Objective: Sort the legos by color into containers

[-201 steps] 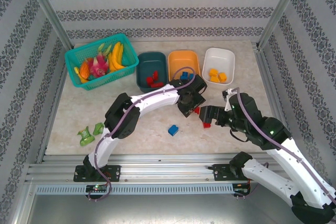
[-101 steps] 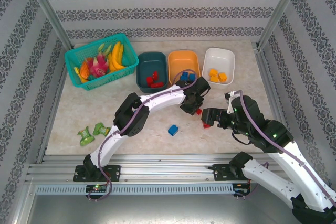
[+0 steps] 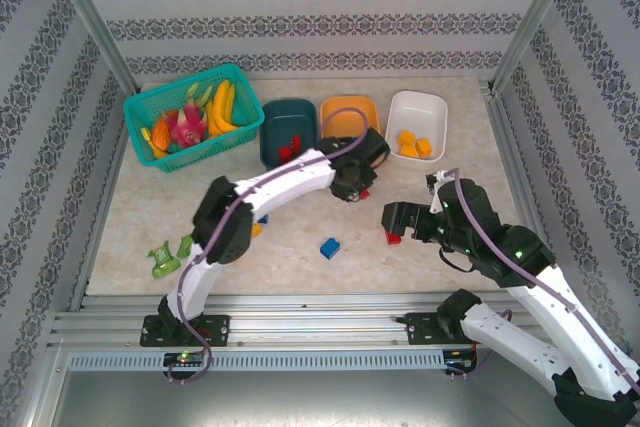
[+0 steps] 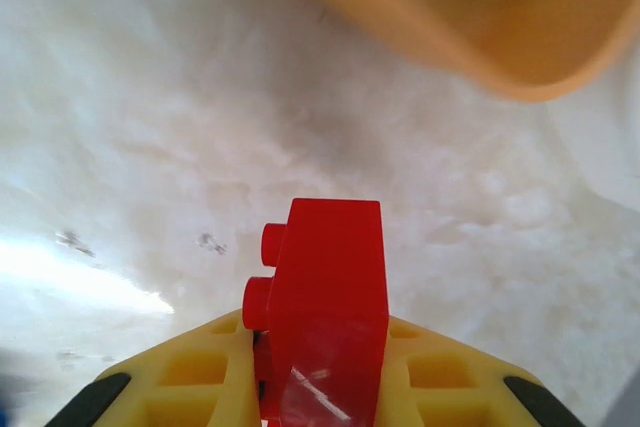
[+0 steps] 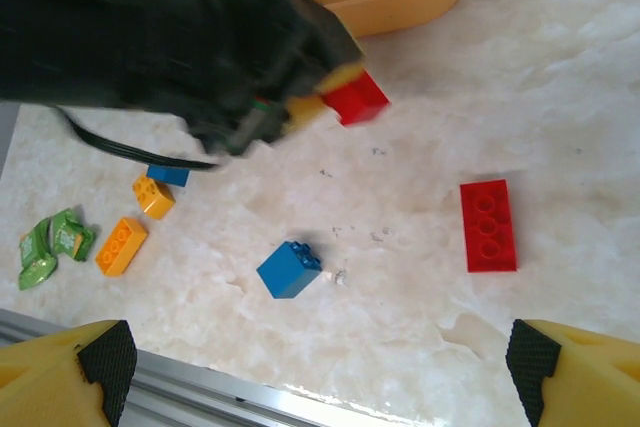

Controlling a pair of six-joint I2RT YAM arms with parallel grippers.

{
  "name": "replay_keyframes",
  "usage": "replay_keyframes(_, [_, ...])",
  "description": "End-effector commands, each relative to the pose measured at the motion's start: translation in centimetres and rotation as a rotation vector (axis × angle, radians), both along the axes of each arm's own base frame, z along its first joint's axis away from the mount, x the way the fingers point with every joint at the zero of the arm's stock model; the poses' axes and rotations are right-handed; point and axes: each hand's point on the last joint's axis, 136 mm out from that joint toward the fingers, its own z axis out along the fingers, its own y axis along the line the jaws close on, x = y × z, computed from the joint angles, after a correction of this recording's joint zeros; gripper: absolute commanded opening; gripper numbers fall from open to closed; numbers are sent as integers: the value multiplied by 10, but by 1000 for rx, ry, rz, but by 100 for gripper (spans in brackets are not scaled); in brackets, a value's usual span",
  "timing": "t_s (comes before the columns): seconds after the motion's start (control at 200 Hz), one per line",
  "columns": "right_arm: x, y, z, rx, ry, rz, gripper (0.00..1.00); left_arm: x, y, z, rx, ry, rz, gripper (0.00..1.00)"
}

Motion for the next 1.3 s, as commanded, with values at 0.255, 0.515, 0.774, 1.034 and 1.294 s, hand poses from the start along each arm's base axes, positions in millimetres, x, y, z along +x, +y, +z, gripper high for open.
replay_keyframes(0.255, [59,49,27,195,6,40,97,113,110,48,158,-208,-318,19])
replay_keyframes(0.515, [117,48,21,206,98,-92,97,175,127,10,195,-246,-340,20])
replay_keyframes(0.774, [143,51,15,219,141,-139,97,183,133,-29,221,-177,-339,20])
replay_keyframes(1.034, [143,53,6,223,161,-144,97,182,135,-42,211,-146,-337,25])
replay_keyframes(1.294, [144,54,3,215,170,-137,96,171,135,-50,200,-85,-347,44])
